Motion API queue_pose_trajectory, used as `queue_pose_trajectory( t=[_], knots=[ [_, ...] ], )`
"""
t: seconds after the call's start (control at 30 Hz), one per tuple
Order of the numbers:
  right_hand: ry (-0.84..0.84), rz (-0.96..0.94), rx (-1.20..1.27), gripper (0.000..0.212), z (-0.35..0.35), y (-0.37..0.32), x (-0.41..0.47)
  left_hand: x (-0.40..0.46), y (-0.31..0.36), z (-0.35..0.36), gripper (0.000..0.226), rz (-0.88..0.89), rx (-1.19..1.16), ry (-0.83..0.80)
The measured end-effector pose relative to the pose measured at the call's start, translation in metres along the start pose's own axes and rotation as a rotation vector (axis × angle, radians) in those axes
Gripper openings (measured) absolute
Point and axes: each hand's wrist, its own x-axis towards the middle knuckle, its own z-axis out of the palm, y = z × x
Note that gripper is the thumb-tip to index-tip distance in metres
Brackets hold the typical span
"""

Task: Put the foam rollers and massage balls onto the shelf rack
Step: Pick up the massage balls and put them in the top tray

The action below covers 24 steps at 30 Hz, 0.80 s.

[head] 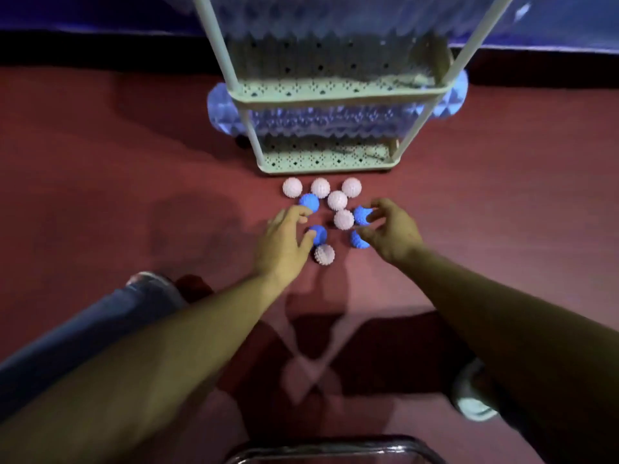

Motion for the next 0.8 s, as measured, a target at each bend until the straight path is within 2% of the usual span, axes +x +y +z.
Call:
queue_pose_trajectory(
  t=[0.13, 0.27, 0.43, 0.53, 0.63, 0.7, 0.8],
  knots=[
    [0.005, 0.048, -0.05, 0.056, 0.03, 0.036, 0.025, 0.005, -0.027, 0.047, 0.044, -0.075, 0.07, -0.108],
    [0.03, 0.117, -0.102, 0.077, 0.047, 0.062, 0.049, 0.016, -0.039, 0.083, 0.059, -0.24, 0.133, -0.151],
    [0.0, 0.137, -0.112, 0.095, 0.065, 0.082, 0.074, 0.024, -0.05, 0.122, 0.071, -0.305, 0.18, -0.181],
    [-0.002, 0.135, -0.084, 0.091, 0.073, 0.086, 0.083, 0.031, -0.05, 0.137, 0.06, -0.356, 0.122, -0.155],
    [0.035, 0.131, -0.1, 0.073, 0.077, 0.087, 0.088, 0.034, -0.047, 0.142, 0.043, -0.409, 0.075, -0.156],
    [0.059, 0.133, -0.104, 0.063, 0.077, 0.087, 0.09, 0.035, -0.048, 0.14, 0.038, -0.429, 0.031, -0.138],
    [0.066, 0.138, -0.09, 0.059, 0.072, 0.087, 0.088, 0.036, -0.058, 0.134, 0.034, -0.466, -0.136, -0.051]
  ],
)
